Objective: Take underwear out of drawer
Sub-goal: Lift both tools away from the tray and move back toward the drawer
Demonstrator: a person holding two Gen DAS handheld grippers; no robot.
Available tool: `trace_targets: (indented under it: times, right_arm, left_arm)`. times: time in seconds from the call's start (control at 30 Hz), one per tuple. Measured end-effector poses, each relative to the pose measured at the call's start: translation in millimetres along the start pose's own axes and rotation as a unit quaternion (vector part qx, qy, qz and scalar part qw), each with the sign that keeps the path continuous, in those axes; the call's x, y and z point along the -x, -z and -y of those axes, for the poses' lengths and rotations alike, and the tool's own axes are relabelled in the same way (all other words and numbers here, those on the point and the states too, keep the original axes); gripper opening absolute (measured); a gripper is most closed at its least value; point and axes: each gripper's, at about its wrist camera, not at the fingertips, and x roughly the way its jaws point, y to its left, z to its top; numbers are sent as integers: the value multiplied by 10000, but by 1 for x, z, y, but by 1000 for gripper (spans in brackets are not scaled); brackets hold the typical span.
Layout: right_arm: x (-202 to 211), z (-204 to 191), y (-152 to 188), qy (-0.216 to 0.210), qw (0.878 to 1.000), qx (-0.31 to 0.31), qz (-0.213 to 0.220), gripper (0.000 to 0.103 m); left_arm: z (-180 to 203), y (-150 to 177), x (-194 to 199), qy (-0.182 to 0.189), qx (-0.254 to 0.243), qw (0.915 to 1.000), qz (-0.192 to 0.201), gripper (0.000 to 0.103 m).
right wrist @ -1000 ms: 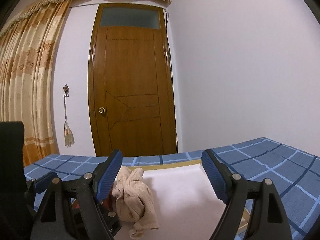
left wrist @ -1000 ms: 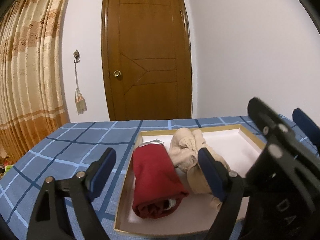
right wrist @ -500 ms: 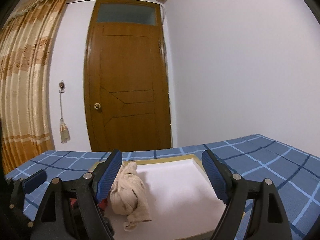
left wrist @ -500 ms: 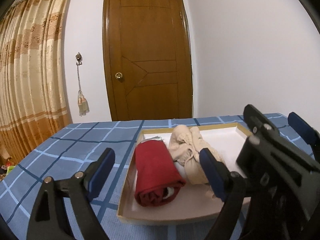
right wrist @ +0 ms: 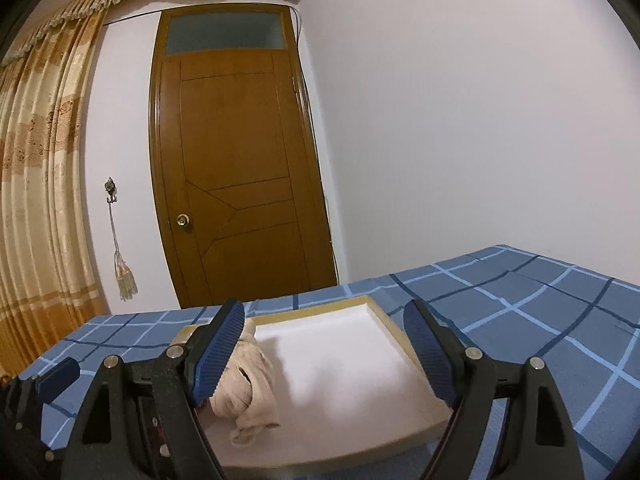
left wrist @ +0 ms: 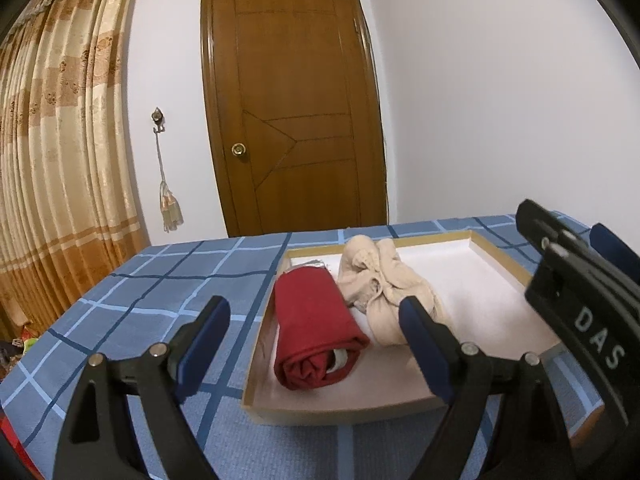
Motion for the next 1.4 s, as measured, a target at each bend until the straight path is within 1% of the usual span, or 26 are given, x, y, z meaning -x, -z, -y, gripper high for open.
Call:
trace_targets:
  times: [0.07, 0.23, 0.5, 0.57, 0.67, 0.73, 0.8, 0.9, 1.07, 1.2, 1.3, 1.4]
  right_arm:
    - [2, 2, 2, -53, 9999, -17, -122, 84]
    - [14, 4, 6, -113, 9998, 48, -160, 84]
    - [33, 8, 12, -253, 9993, 140, -235, 84]
    - [36, 12, 14, -264, 9992, 113, -282, 84]
    - [43, 20, 16, -277, 9990, 37, -354, 84]
    - [48, 23, 18, -274, 9989, 12, -391, 84]
    - [53, 28, 20, -318, 9985, -46, -451, 84]
    - [61, 33, 22, -360, 9982, -88, -473, 84]
    - [73, 39, 24, -484, 9972, -168, -538, 84]
    - [83, 42, 28, -574, 9959, -223, -657, 84]
    - [91, 46, 33, -558, 9954, -198, -747, 84]
    - [99, 52, 38, -556, 9946, -219, -850, 84]
  left_arm:
    - [-1, 1, 2, 14, 13, 10000, -34, 88]
    - [-3, 4, 8, -23, 70, 9999, -74, 88]
    - [6, 12, 25, 1, -184, 9998, -119, 88]
    - [7, 13, 24, -24, -225, 9993, -286, 88]
    - [12, 31, 18, 20, -340, 9975, -612, 87]
    - [14, 40, 21, 55, -284, 9980, -562, 87]
    - [17, 46, 21, 33, -336, 9975, -629, 87]
    - [17, 44, 27, 60, -304, 9980, -551, 87]
    - [17, 45, 42, 204, -274, 9977, -579, 87]
    - [18, 48, 54, 277, -217, 9970, -686, 87]
    - [19, 51, 64, 313, -192, 9963, -783, 87]
    - [19, 55, 71, 313, -177, 9948, -952, 87]
